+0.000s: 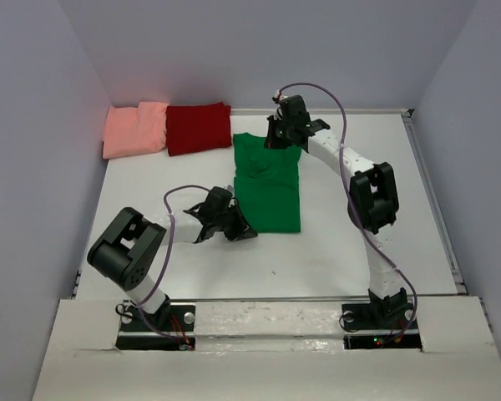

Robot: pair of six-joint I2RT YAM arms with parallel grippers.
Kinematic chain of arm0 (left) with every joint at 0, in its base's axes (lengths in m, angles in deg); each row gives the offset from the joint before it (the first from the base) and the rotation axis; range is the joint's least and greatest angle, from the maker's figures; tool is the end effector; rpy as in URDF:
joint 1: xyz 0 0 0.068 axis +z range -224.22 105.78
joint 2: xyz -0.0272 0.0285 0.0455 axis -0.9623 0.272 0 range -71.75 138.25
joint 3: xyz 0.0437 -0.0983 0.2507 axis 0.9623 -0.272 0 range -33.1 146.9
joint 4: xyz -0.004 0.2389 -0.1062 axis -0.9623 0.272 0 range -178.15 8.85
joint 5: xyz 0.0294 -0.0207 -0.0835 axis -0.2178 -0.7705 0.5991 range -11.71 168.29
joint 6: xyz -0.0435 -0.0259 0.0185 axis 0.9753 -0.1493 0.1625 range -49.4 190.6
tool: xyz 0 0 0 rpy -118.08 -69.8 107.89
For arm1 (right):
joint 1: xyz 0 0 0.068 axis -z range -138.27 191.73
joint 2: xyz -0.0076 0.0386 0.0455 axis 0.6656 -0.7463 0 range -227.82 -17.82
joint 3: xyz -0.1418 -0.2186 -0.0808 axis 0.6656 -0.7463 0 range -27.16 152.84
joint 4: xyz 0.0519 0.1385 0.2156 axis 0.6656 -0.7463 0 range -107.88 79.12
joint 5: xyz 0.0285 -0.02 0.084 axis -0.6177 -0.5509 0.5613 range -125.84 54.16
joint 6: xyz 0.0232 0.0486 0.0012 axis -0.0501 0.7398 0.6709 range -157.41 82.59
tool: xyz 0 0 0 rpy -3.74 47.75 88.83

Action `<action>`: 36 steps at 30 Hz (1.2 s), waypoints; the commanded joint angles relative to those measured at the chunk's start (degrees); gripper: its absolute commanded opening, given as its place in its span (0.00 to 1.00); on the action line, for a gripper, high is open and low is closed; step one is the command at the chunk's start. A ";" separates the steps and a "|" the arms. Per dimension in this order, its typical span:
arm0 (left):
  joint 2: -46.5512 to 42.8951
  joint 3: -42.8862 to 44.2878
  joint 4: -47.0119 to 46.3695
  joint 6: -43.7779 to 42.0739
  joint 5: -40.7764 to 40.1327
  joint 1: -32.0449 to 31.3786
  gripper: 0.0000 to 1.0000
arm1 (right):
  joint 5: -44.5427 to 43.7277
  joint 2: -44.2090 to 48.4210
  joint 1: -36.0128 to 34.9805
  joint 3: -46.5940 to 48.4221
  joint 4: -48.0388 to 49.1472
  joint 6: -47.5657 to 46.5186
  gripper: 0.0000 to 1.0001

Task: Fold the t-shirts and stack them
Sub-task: Fold the tshirt

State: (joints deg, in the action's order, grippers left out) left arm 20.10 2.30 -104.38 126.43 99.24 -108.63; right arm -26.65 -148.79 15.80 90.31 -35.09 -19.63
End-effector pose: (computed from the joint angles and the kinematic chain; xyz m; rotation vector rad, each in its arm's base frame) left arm 0.2368 -0.1776 0.1370 -0.2566 2.5237 -1.1605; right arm 0.4757 0.2376 0.2473 -0.2520 2.2719 0.5877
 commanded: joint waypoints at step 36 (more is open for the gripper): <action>-9.95 1.52 20.36 -12.15 -10.14 4.53 0.63 | 27.63 45.99 9.85 -68.34 -2.69 10.69 0.85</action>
State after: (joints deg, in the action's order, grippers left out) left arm 8.36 4.31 -79.35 116.38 87.29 -104.11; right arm -1.49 -102.70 25.89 23.69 -42.17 -10.12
